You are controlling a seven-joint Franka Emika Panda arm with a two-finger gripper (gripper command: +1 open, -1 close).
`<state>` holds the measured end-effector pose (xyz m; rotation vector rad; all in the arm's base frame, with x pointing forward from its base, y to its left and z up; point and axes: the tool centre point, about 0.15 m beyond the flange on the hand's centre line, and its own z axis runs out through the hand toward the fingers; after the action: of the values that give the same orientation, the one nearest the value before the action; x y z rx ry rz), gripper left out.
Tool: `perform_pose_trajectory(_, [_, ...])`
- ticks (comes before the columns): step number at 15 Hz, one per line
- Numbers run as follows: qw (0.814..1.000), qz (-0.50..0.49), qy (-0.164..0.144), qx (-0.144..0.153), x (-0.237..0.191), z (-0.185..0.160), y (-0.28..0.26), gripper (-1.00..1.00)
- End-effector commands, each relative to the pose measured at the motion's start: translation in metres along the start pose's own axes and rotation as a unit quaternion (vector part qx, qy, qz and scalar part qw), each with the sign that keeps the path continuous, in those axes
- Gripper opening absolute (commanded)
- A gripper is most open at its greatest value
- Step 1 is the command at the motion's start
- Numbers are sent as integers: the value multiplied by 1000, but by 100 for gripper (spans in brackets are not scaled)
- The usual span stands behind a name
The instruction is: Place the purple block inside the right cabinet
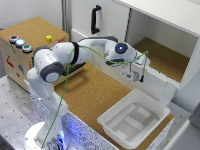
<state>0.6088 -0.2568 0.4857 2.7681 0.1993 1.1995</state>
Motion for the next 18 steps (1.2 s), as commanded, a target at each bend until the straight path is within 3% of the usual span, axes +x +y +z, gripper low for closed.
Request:
perform_pose_trajectory(1, [998,7,-49,44,32,57,28,-100])
perform_pose_trajectory(5, [997,11,-69,44,28,74,25,-100])
perform_pose_trajectory(6, [997,10,-68,43,28,71,22,100])
perform_pose_trajectory(10, [999,13,-29,34,28,31,12,100])
perform_pose_trajectory(16, [999,15,-2,32,14,-30,-1,100])
perform_pose_trajectory(18, [1000,9,0,13,-3,-48,-12,100])
